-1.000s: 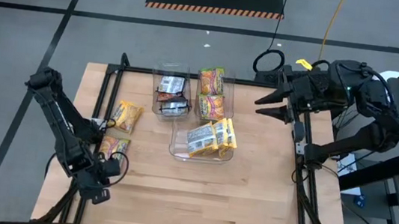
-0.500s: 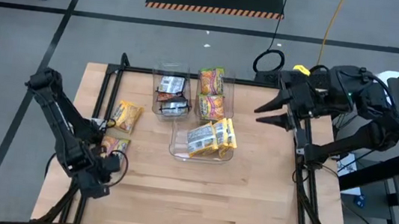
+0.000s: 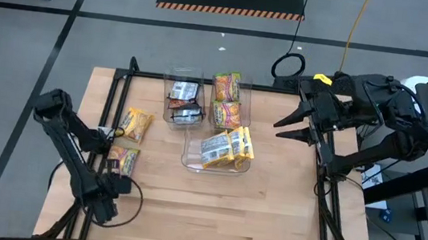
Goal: Sort Maruchan noodles
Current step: Put the green noodle pack into the top right transparent bin
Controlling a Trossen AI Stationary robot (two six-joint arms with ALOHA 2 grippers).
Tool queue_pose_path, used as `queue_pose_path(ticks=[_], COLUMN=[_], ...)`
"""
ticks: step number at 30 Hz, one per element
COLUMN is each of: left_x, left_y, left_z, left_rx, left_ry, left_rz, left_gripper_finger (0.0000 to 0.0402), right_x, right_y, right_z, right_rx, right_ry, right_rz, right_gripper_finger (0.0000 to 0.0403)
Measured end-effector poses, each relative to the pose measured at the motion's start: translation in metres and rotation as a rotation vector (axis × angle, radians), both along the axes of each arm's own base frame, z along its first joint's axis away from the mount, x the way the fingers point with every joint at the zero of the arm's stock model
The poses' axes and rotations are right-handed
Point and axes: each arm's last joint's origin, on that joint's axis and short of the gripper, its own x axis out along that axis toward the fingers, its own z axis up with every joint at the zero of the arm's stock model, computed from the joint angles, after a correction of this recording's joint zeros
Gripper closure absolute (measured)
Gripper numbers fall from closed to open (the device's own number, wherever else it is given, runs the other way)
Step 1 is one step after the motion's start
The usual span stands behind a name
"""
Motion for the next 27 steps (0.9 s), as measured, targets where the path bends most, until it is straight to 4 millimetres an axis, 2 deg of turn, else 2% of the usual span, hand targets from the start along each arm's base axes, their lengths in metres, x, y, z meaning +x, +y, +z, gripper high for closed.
queue_pose_path(ticks=[5,14,22,27], left_x=[0.002,0.002,-0.005,-0.005], left_y=[-0.004,-0.004,0.008,0.009], left_z=[-0.009,-0.01,-0.023,-0.025], left_rx=[0.026,0.034,0.091,0.093], left_ry=[0.02,0.018,0.035,0.033], left_rz=[0.005,0.006,0.089,0.102], left_gripper_finger=[0.0316,0.0316,0.0316,0.0316], right_x=[0.0,0.0,0.0,0.0], right_y=[0.0,0.0,0.0,0.0], right_z=[0.0,0.0,0.0,0.0], right_rx=[-0.001,0.0,-0.002,-0.002], right_ry=[0.0,0.0,0.0,0.0], right_rz=[0.0,0.0,0.001,0.001], right_gripper_finger=[0.031,0.031,0.031,0.031])
